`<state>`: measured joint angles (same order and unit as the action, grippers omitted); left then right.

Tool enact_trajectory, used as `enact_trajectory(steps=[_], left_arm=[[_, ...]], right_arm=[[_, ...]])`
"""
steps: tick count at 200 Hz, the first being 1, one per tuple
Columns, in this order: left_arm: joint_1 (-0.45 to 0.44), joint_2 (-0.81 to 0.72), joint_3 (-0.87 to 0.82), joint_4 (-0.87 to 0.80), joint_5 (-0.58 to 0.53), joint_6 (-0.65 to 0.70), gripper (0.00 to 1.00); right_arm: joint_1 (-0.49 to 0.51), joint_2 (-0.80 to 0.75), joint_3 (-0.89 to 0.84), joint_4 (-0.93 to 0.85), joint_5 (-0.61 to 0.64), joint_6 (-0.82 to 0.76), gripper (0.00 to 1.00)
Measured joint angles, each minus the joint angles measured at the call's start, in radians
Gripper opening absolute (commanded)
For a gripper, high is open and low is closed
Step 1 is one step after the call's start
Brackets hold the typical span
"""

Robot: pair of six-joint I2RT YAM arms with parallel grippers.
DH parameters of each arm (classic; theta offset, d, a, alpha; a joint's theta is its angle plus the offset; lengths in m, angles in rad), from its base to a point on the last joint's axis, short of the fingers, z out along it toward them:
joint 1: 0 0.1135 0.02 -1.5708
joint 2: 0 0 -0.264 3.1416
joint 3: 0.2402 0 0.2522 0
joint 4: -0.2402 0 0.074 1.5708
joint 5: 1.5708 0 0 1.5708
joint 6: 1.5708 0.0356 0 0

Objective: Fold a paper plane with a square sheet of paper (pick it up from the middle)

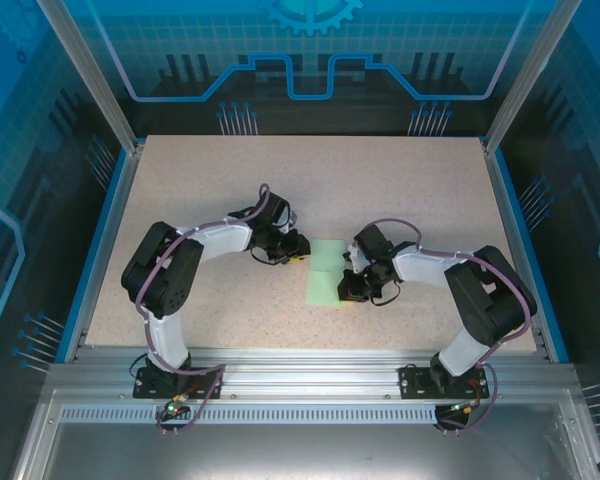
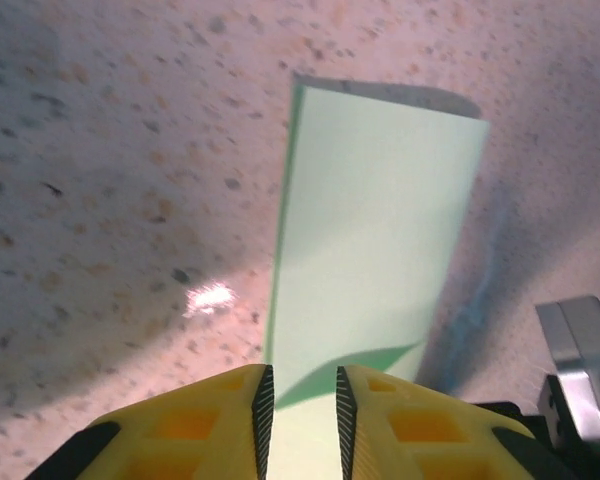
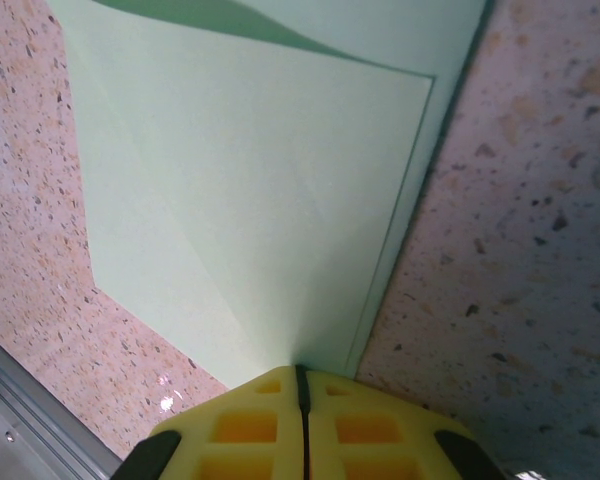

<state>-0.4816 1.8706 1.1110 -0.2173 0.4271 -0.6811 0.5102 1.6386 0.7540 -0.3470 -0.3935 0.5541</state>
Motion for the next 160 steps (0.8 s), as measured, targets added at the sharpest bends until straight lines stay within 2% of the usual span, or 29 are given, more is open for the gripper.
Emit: enact_trajectory(steps=[48, 104, 160], left_arm=[[-0.072, 0.013, -0.003, 0.077, 0.086, -0.019, 0.25], [-0.074, 0.096, -0.026, 0.149, 0.128, -0.046, 0.25], [-0.074, 0.072, -0.071, 0.198, 0.137, -0.053, 0.31]], right_arm=[[0.000, 0.002, 0.005, -0.007, 0.000, 0.000, 0.09], [0.000, 0.002, 0.005, -0.008, 0.000, 0.000, 0.10], [0.000, 0.002, 0.007, -0.014, 0.004, 0.000, 0.10]])
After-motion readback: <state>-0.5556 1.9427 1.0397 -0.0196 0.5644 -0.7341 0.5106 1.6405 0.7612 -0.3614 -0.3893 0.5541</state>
